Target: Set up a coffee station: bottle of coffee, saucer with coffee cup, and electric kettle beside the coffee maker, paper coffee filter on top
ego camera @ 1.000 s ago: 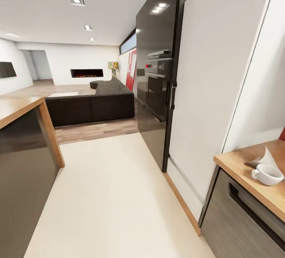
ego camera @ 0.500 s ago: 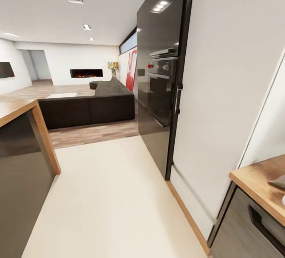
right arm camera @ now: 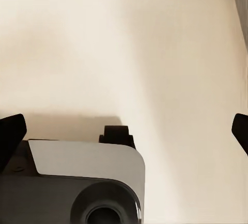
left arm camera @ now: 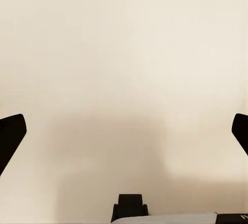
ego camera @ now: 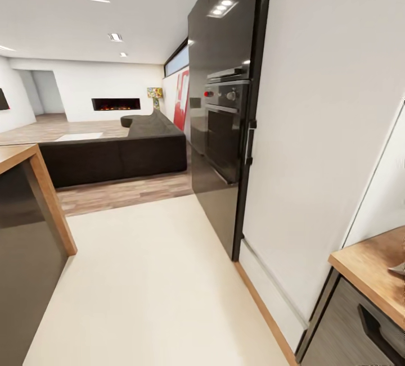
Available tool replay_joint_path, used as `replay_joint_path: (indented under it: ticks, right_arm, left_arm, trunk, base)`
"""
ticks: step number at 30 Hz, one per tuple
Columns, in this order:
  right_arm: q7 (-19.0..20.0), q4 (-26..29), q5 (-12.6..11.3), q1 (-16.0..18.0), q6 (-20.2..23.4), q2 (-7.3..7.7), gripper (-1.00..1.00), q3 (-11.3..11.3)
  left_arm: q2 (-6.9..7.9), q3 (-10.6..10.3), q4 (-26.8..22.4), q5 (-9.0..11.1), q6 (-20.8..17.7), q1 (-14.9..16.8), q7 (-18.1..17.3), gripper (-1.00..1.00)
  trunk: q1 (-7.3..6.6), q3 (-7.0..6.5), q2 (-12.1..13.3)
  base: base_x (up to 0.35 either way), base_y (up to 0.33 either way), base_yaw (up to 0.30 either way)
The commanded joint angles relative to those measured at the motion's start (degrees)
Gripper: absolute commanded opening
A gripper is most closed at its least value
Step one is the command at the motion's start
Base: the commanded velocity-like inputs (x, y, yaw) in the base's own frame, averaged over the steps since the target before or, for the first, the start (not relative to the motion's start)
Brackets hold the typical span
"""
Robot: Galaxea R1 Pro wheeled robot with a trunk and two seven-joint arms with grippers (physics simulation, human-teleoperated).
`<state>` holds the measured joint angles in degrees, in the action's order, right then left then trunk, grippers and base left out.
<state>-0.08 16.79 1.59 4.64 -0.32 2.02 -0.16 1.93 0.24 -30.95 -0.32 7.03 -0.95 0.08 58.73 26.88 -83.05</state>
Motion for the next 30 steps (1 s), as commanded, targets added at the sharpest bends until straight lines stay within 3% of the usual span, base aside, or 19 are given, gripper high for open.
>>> replay_joint_path:
  ticks: [1,12,30]
  right_arm:
    - [-0.01,0.00,0.18,0.02,-0.03,0.00,1.00,-0.02]
    - [-0.01,0.00,0.17,0.02,-0.03,0.00,1.00,-0.02]
    - [-0.01,0.00,0.17,0.02,-0.03,0.00,1.00,-0.02]
  left_arm:
    - [0.00,0.02,-0.07,-0.04,0.09,-0.02,0.01,1.00]
    - [0.00,-0.06,-0.07,-0.04,0.09,-0.02,0.01,1.00]
    - [0.00,-0.07,-0.07,-0.08,0.09,-0.02,0.01,1.00]
  trunk:
    - [0.00,0.05,-0.03]
    - [0.00,0.05,-0.03]
    - [0.00,0.05,-0.03]
  base:
    - [0.008,0.000,-0.050]
    - [0.002,0.000,-0.067]
    - [0.000,0.000,-0.259]
